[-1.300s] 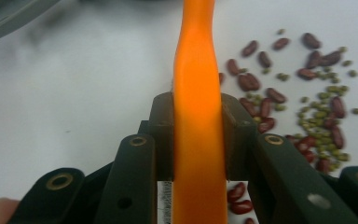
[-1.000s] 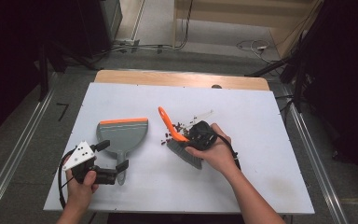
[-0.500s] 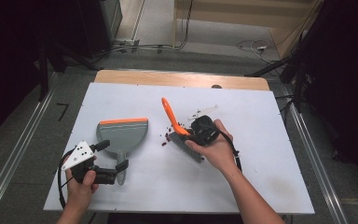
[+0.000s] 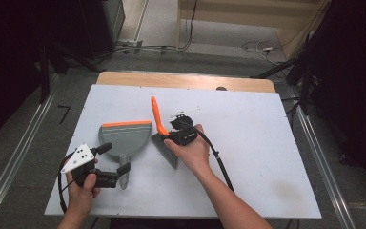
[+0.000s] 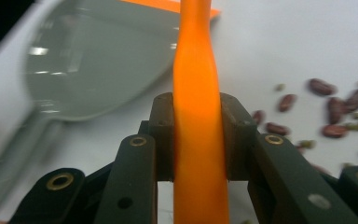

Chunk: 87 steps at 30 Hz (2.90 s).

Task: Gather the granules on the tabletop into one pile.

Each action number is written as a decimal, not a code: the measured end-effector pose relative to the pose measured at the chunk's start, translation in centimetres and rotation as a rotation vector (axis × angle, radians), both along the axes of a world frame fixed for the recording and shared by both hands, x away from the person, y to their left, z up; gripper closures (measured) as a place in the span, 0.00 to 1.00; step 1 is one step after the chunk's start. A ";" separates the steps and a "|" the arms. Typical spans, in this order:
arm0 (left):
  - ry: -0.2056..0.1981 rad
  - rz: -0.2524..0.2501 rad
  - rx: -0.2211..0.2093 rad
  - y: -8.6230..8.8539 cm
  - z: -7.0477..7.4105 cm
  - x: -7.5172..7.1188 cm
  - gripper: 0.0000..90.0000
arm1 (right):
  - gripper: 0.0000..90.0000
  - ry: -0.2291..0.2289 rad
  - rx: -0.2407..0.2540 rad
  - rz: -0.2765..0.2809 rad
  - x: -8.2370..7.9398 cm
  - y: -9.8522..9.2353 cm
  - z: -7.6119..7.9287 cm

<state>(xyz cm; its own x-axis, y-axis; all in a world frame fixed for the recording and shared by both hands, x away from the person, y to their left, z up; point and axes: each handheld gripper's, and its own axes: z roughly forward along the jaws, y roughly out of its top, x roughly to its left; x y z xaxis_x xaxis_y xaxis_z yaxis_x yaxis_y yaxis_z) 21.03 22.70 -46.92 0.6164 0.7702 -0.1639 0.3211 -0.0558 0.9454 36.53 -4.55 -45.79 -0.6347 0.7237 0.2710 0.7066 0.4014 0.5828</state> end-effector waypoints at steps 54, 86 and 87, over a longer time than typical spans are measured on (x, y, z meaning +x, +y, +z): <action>0.013 -0.016 0.022 -0.8 -0.2 0.2 0.00 | 0.76 -0.028 0.068 -0.221 2.5 -4.8 1.7; 0.029 -0.011 0.031 -1.1 -0.3 0.3 0.00 | 0.75 0.017 0.049 -0.429 3.9 -12.9 -0.9; 0.032 -0.010 0.033 -1.0 -0.3 0.3 0.00 | 0.75 0.020 0.074 -0.425 3.8 -12.9 -0.8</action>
